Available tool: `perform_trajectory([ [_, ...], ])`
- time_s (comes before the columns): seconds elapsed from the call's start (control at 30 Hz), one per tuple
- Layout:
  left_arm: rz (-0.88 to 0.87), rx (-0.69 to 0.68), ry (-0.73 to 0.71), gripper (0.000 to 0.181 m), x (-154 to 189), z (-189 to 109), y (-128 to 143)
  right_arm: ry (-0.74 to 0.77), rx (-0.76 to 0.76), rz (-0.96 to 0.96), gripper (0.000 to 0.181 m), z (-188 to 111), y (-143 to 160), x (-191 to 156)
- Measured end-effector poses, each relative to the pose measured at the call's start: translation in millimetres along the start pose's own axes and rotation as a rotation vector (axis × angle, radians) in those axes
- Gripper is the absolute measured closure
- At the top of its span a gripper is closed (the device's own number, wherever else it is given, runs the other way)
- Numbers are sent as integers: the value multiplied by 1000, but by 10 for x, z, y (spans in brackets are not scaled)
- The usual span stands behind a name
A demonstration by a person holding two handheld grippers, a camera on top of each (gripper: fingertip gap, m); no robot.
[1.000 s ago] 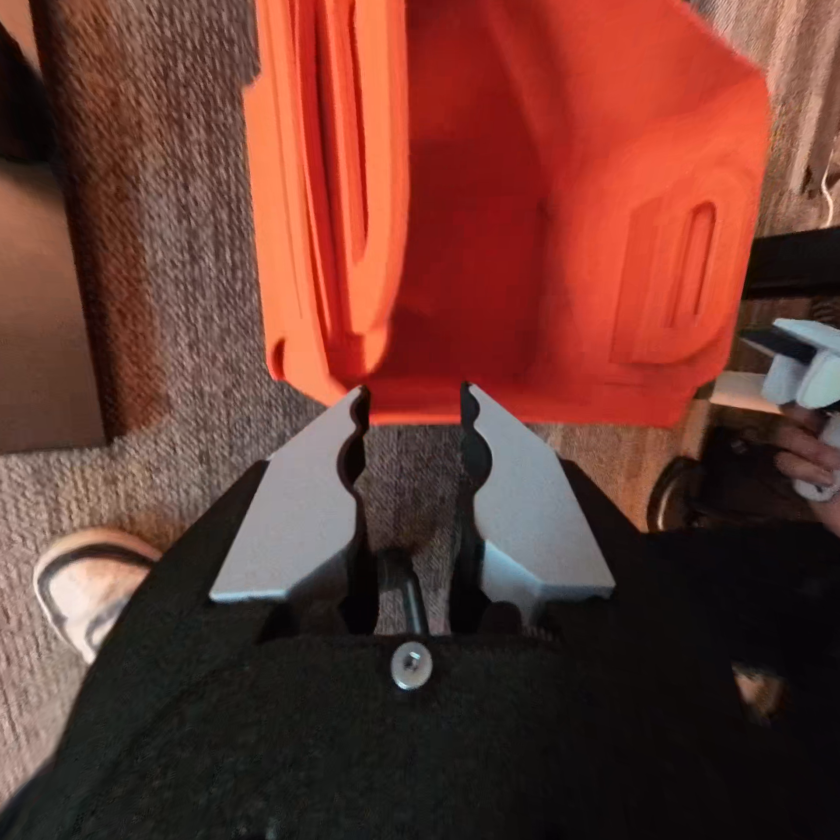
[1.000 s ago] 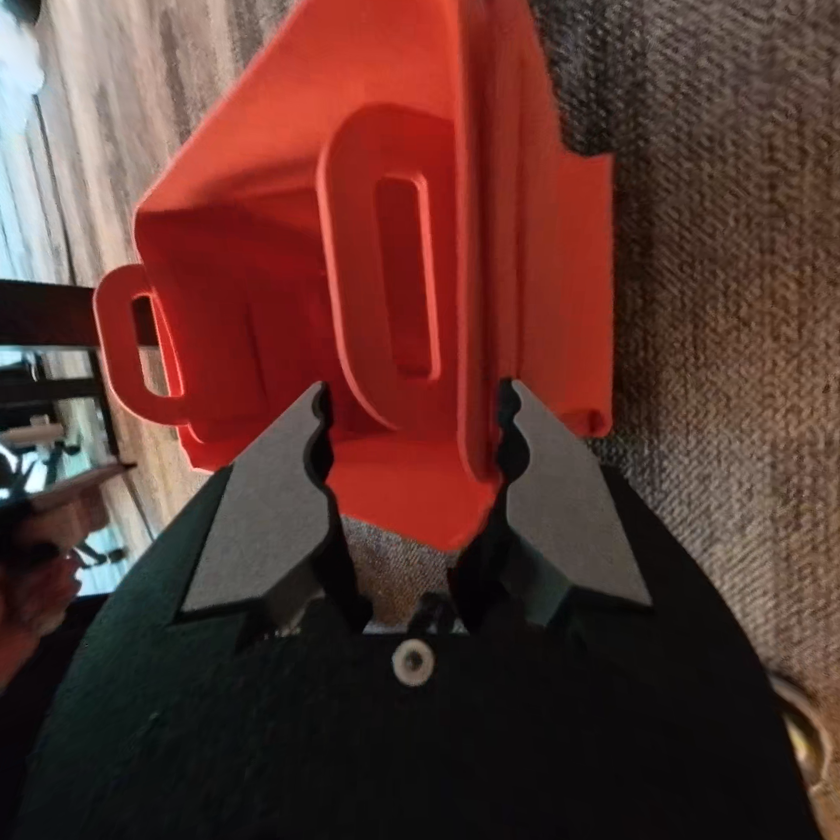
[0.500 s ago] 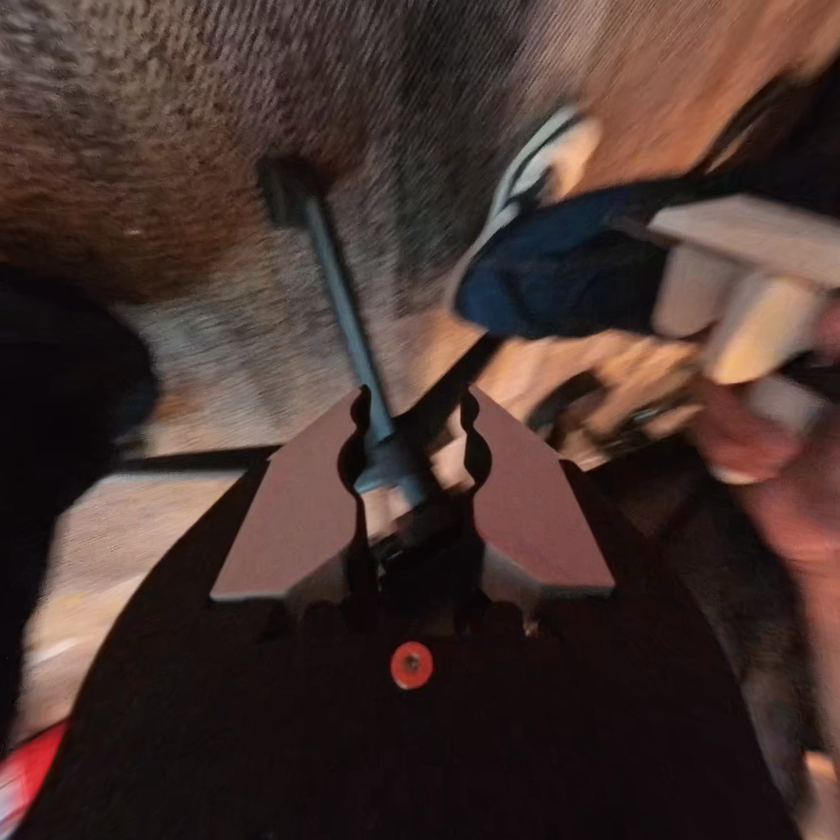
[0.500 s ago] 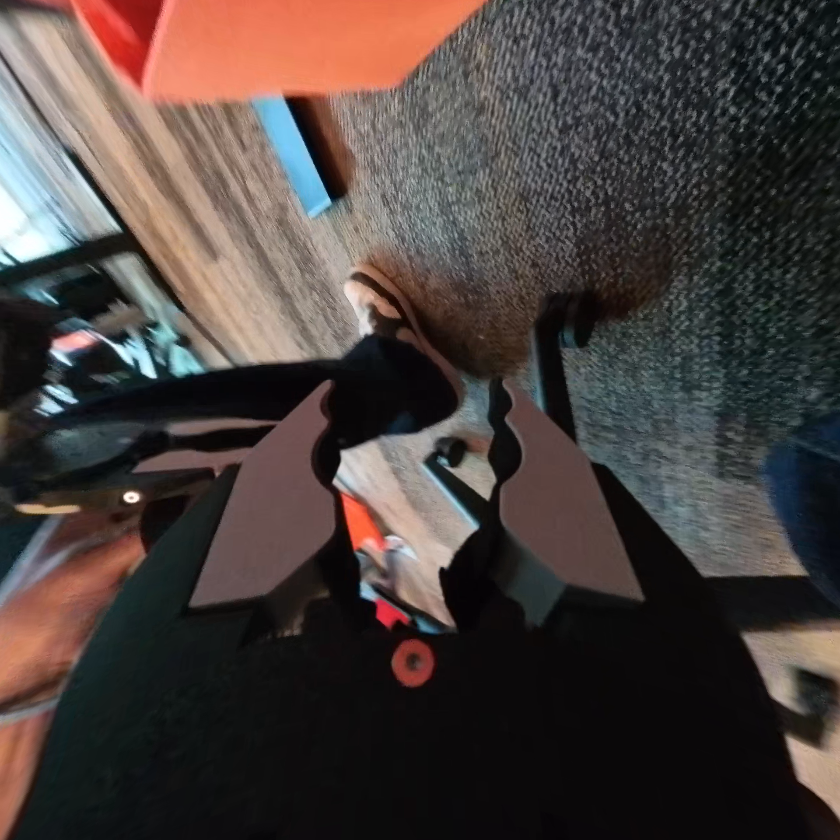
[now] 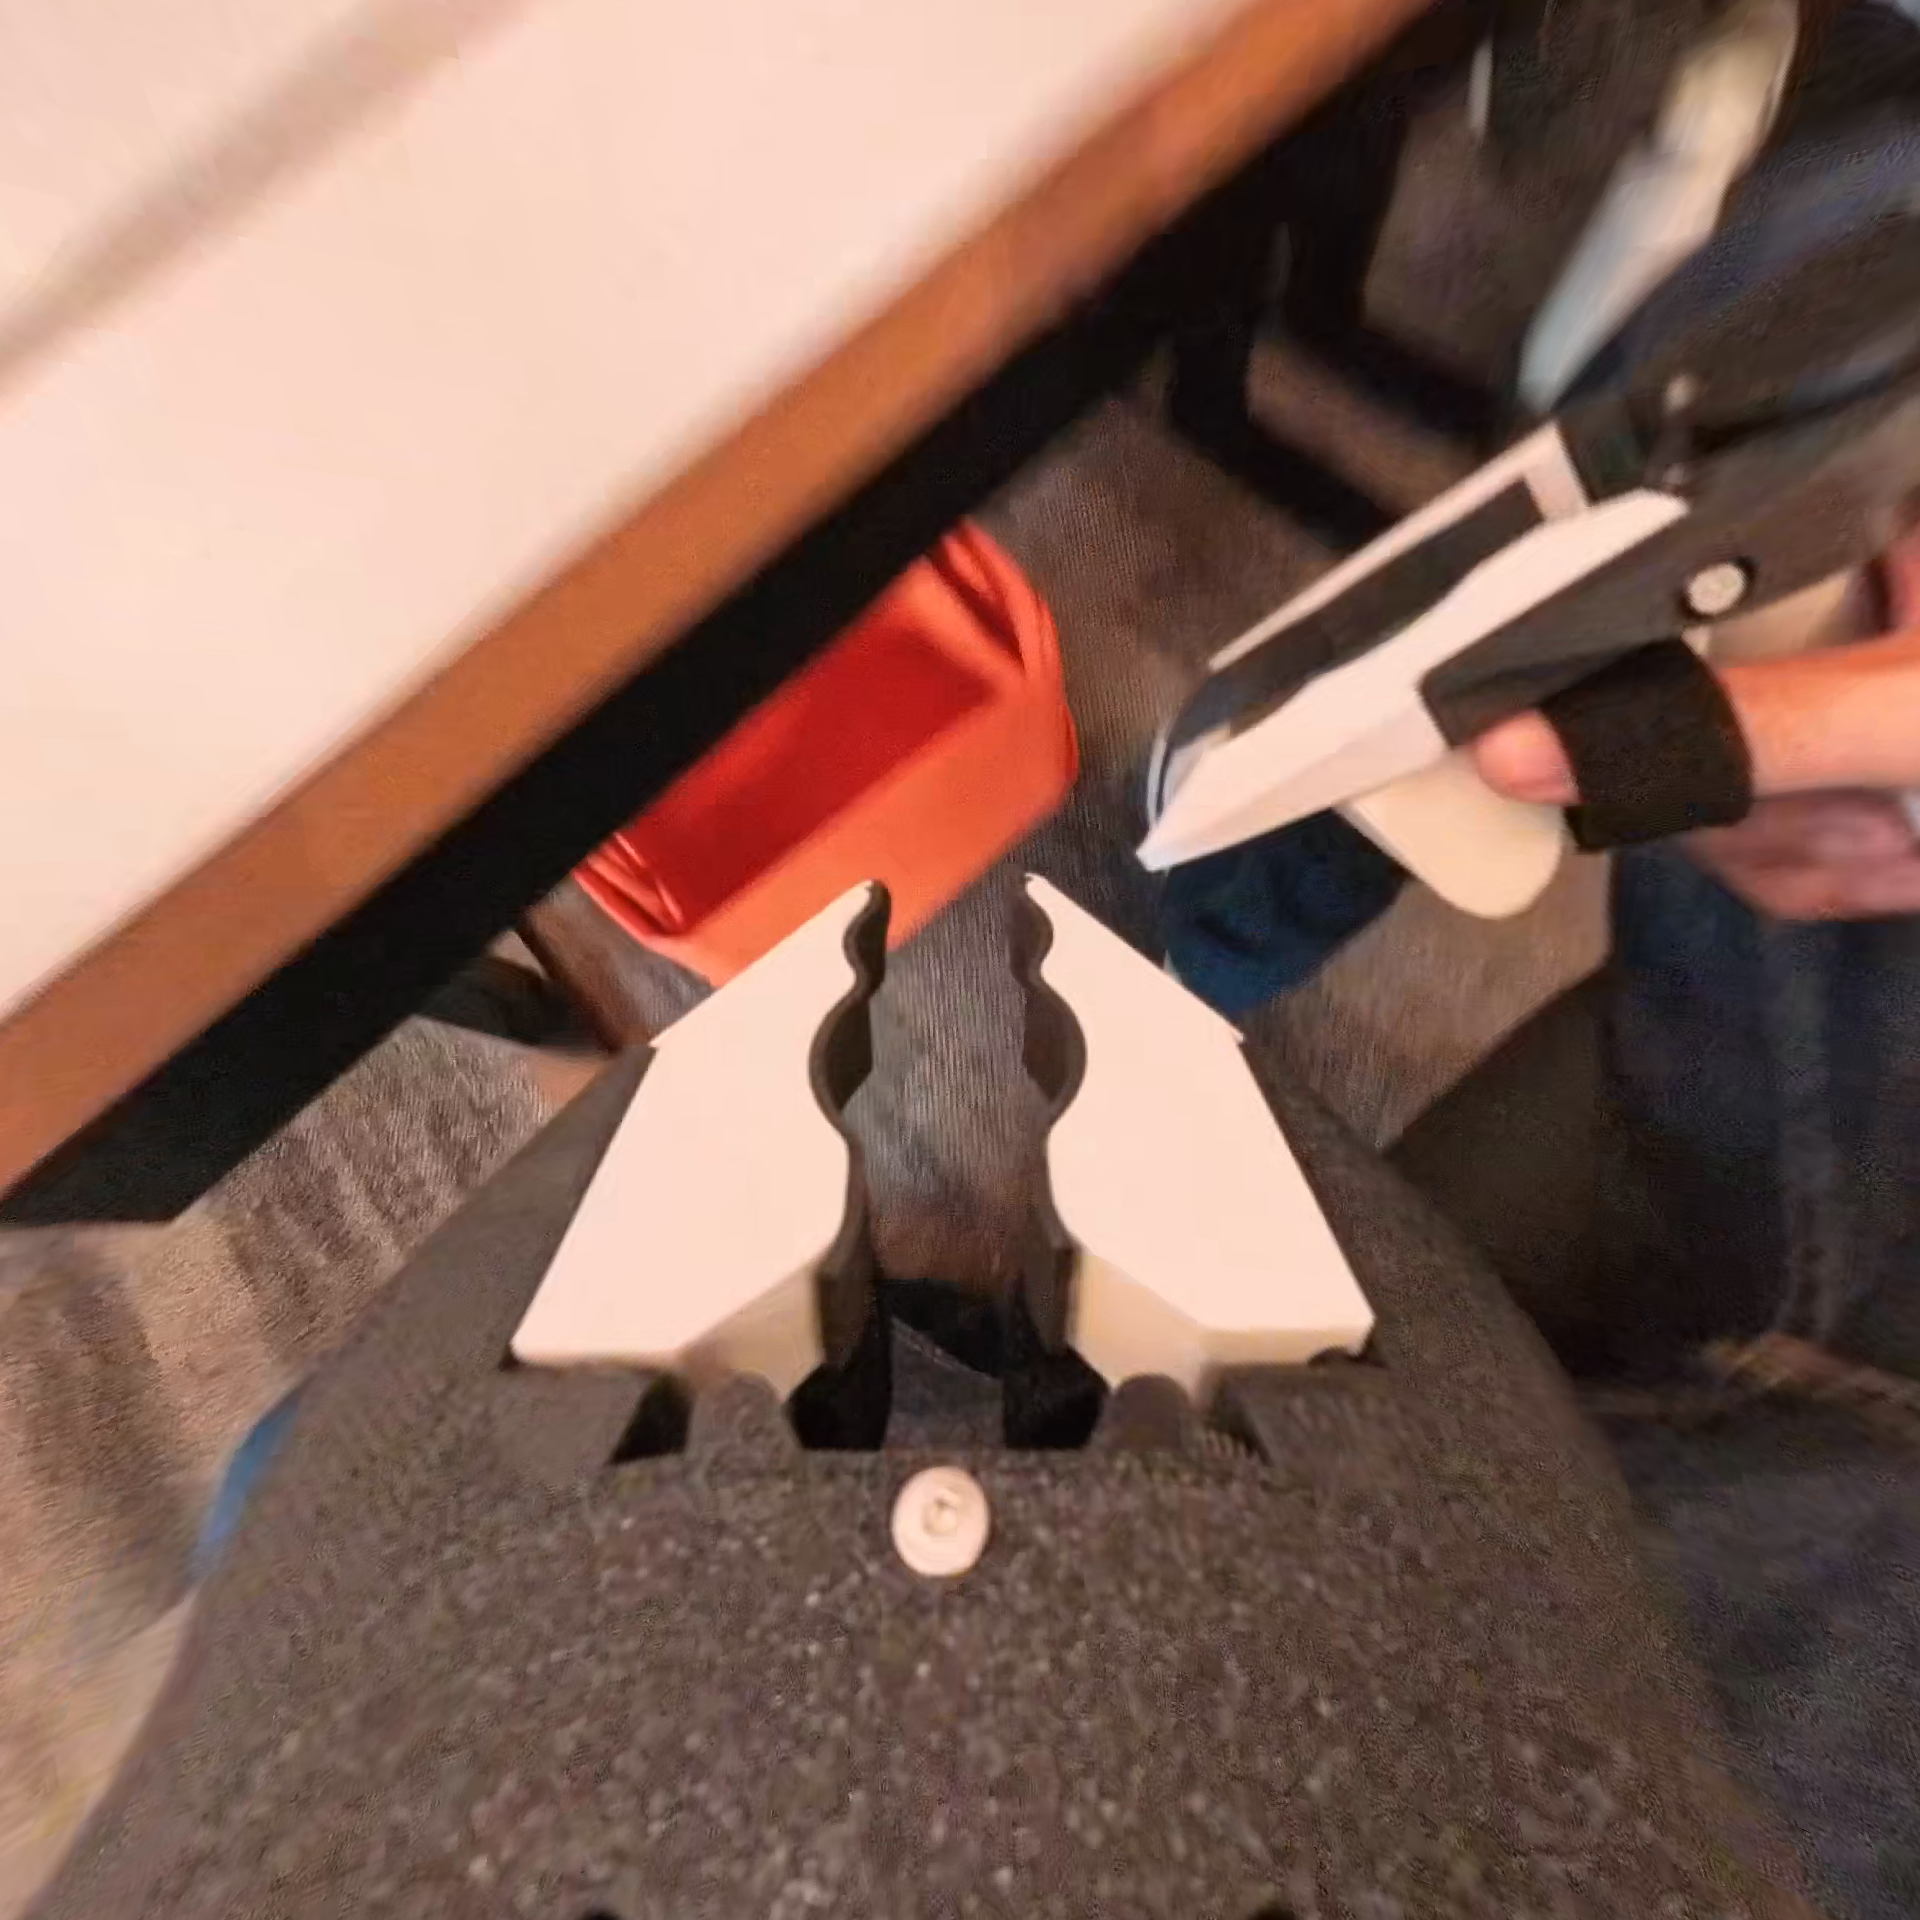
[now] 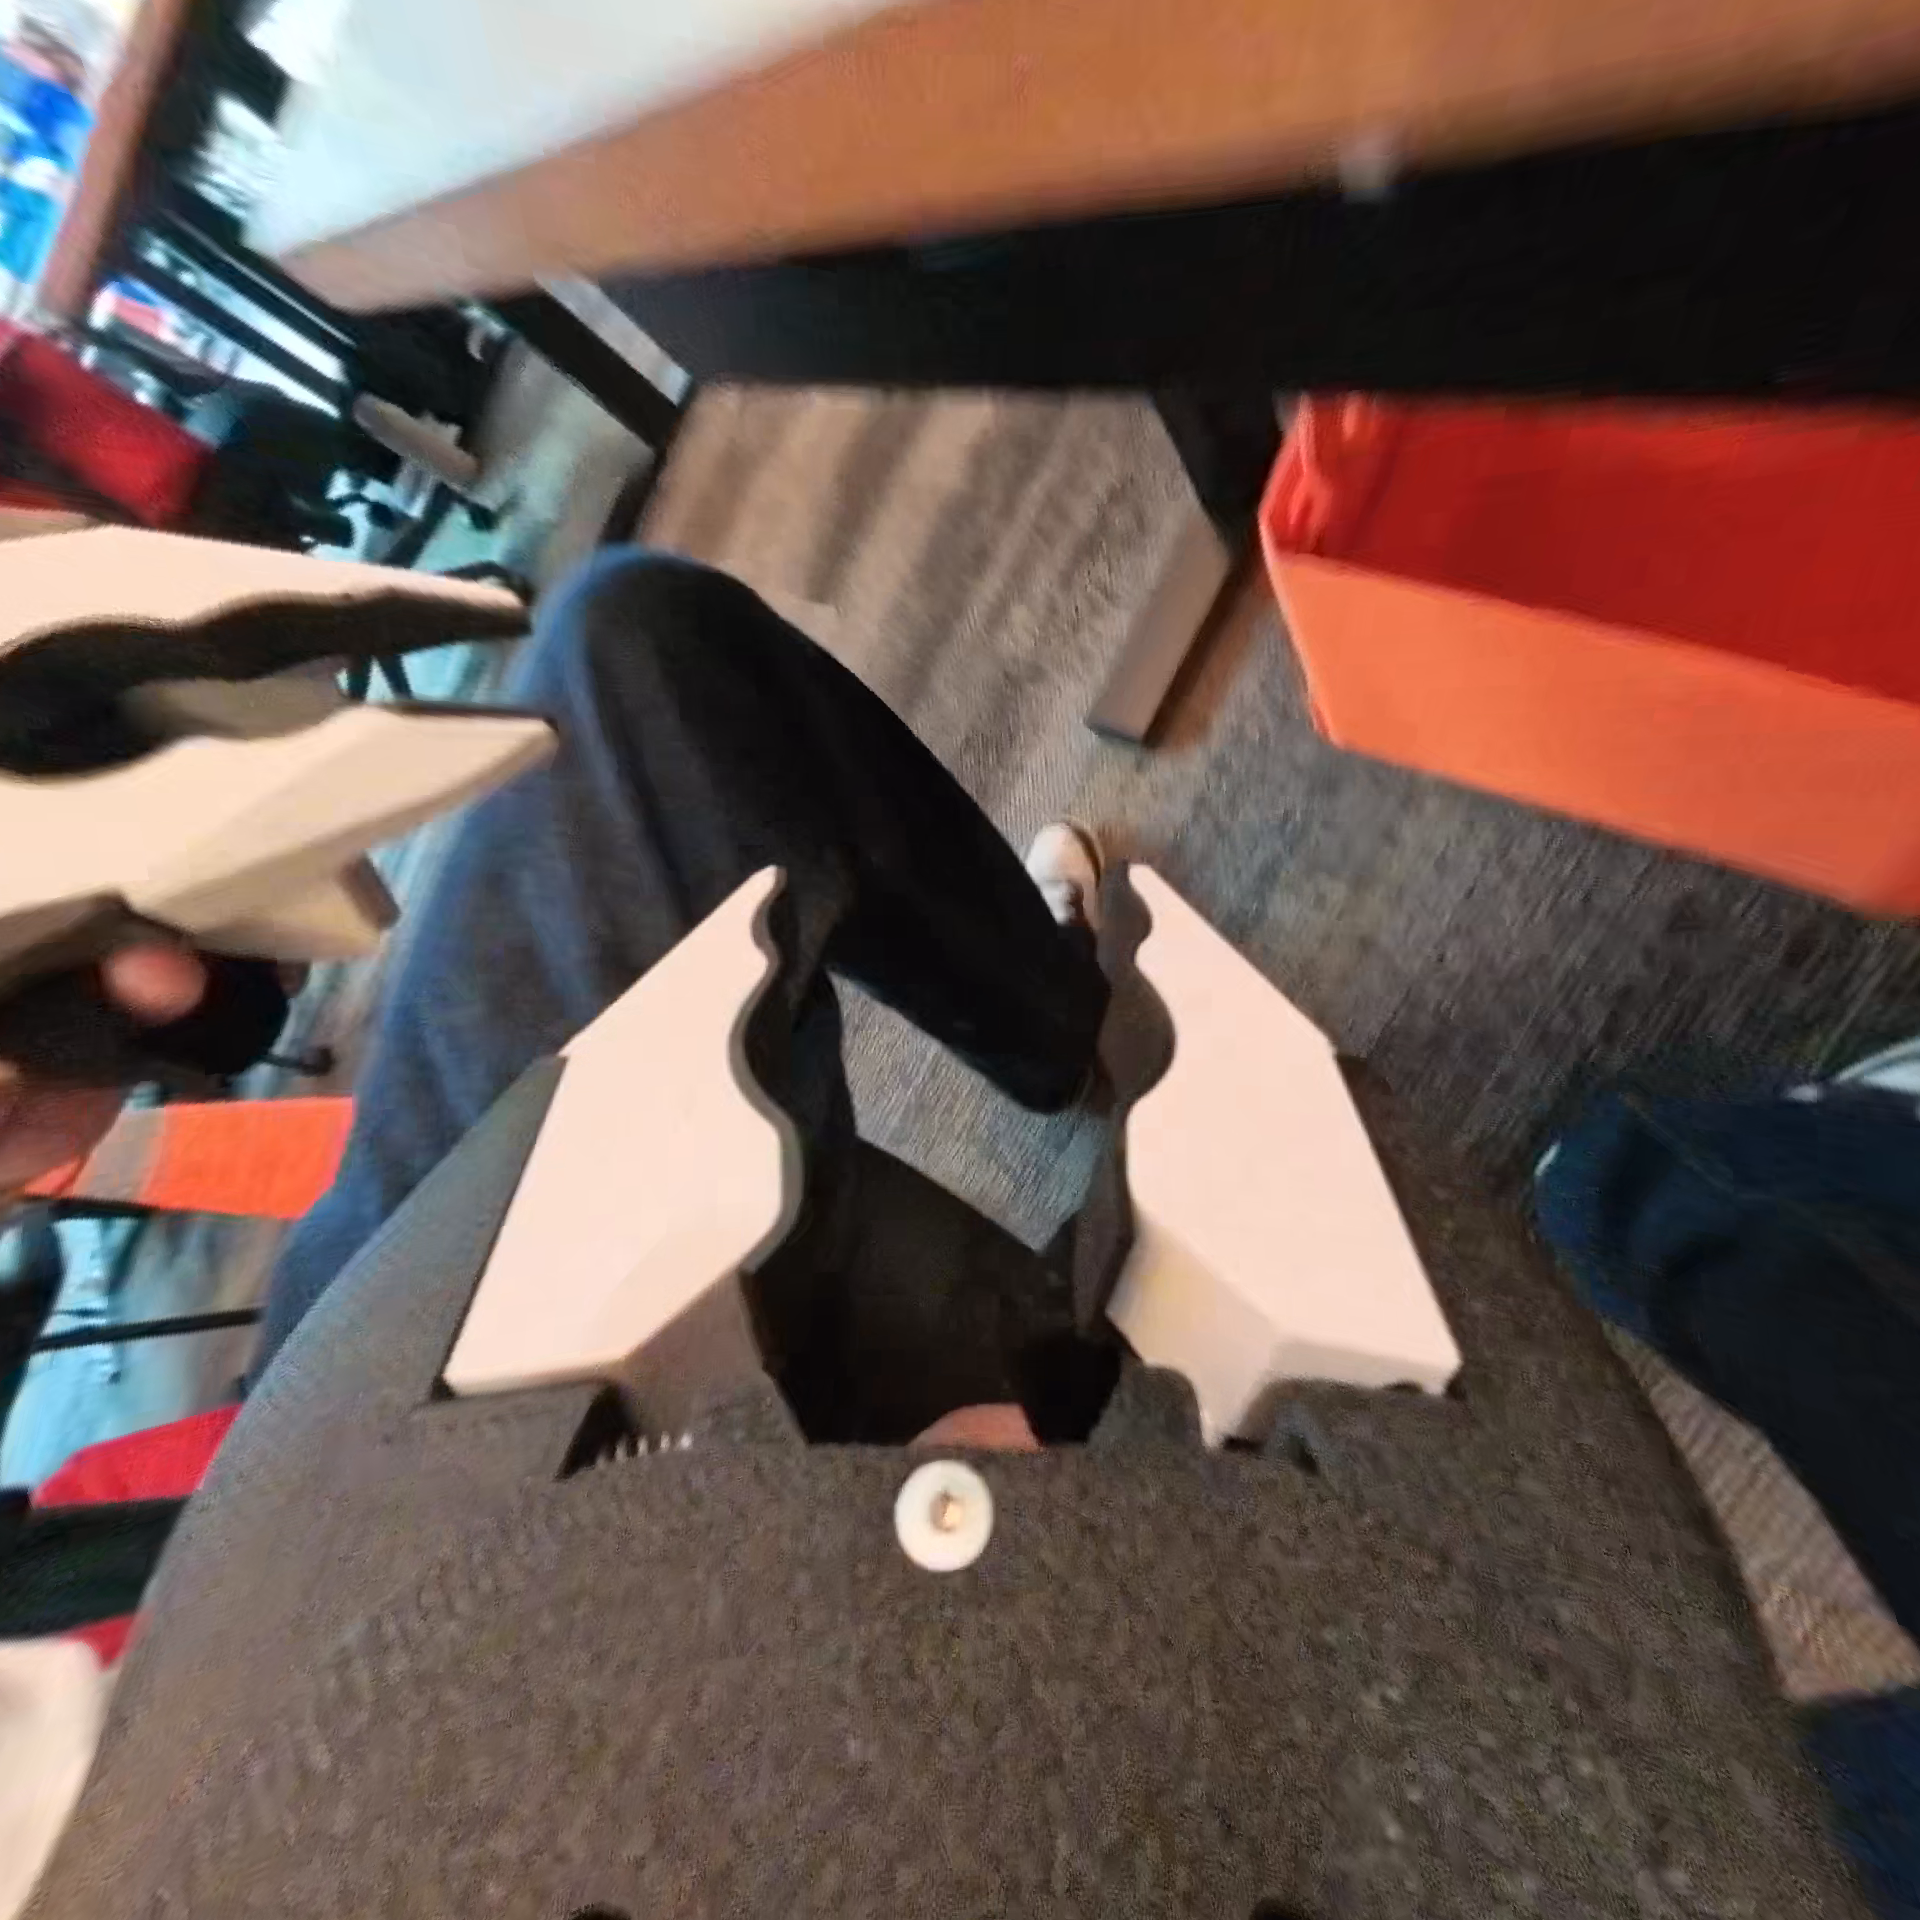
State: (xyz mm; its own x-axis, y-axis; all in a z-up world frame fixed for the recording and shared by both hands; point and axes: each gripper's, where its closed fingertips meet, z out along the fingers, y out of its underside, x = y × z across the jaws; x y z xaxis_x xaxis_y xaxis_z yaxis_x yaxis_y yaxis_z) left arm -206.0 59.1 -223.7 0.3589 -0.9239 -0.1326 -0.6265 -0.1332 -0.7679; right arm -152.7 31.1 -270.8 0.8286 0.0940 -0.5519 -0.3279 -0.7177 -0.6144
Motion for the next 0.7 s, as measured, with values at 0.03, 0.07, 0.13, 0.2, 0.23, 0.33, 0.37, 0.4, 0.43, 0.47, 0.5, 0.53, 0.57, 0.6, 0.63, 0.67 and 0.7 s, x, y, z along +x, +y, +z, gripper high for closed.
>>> perform_trajectory([
  [0.03, -66, 95, -36, 157, -113, -258, -132, 0, 44, -61, 123, -185, -155, -141],
  [0.07, -132, 176, -79, 154, -247, -488, -204, -4, 92, -117, 124, -381, -296, -267],
  [0.13, -270, 289, -164, 153, -541, -834, -181, -6, 187, -197, 124, -756, -495, -419],
  [0.2, -363, 333, -181, 153, -728, -963, 5, 17, 269, -254, 124, -1050, -586, -389],
  [0.23, -368, 334, -179, 153, -797, -962, 130, 51, 303, -268, 124, -1161, -600, -291],
  [0.33, -341, 311, -275, 151, -1092, -1017, 463, 114, 406, -294, 117, -1380, -762, -37],
  [0.37, -333, 310, -308, 151, -1175, -1045, 519, 128, 436, -312, 117, -1430, -856, 13],
  [0.4, -337, 312, -318, 151, -1222, -1063, 544, 153, 464, -330, 117, -1464, -942, 80],
  [0.43, -350, 317, -305, 151, -1236, -1064, 541, 175, 487, -340, 117, -1479, -1009, 150],
  [0.47, -363, 325, -285, 151, -1238, -1054, 522, 181, 500, -340, 117, -1478, -1060, 198],
  [0.5, -368, 335, -276, 151, -1252, -1044, 491, 181, 504, -333, 117, -1464, -1102, 243],
  [0.53, -361, 345, -278, 151, -1285, -1029, 457, 181, 503, -324, 117, -1439, -1140, 289],
  [0.57, -346, 347, -281, 151, -1320, -1000, 426, 180, 499, -316, 117, -1411, -1179, 332],
  [0.6, -323, 348, -282, 151, -1358, -957, 391, 174, 499, -313, 117, -1394, -1229, 356],
  [0.63, -295, 343, -284, 152, -1402, -901, 350, 175, 502, -324, 118, -1384, -1290, 376],
  [0.67, -264, 337, -292, 152, -1461, -837, 295, 195, 502, -347, 118, -1371, -1356, 415],
  [0.7, -237, 338, -294, 152, -1519, -764, 211, 221, 501, -373, 119, -1357, -1431, 457],
])
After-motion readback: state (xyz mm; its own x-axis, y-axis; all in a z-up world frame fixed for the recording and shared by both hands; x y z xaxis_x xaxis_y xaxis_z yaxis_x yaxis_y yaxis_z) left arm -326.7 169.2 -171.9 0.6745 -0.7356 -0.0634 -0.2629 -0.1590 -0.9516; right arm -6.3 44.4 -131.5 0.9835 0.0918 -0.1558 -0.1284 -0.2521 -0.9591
